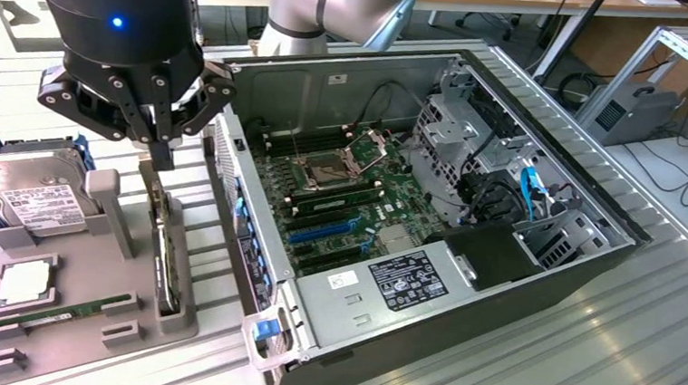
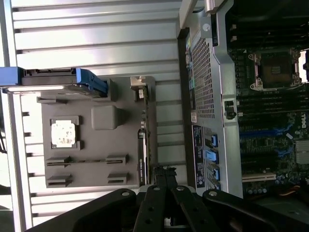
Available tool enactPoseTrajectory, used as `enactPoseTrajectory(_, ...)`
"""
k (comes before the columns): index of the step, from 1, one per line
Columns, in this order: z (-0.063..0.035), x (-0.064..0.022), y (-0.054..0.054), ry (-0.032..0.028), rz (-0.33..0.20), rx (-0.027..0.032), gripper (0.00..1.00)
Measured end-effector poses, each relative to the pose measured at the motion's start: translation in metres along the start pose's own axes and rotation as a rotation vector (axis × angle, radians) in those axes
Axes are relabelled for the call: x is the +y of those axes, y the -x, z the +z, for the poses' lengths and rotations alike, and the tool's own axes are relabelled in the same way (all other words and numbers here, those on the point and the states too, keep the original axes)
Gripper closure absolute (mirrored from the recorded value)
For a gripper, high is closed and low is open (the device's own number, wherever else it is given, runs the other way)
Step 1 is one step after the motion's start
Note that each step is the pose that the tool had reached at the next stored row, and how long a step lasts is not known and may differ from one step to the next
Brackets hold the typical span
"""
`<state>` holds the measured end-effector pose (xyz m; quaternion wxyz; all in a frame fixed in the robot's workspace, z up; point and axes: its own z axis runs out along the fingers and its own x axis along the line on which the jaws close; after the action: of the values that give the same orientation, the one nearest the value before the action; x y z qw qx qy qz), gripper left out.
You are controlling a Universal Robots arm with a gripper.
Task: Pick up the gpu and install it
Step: 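Reach for the gpu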
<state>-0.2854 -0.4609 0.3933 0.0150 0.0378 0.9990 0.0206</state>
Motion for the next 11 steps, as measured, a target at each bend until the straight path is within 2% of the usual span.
enactPoseTrajectory(11,-0.0001,-0.0036,0.0003,0.0000,0.000,0.0000,0.89)
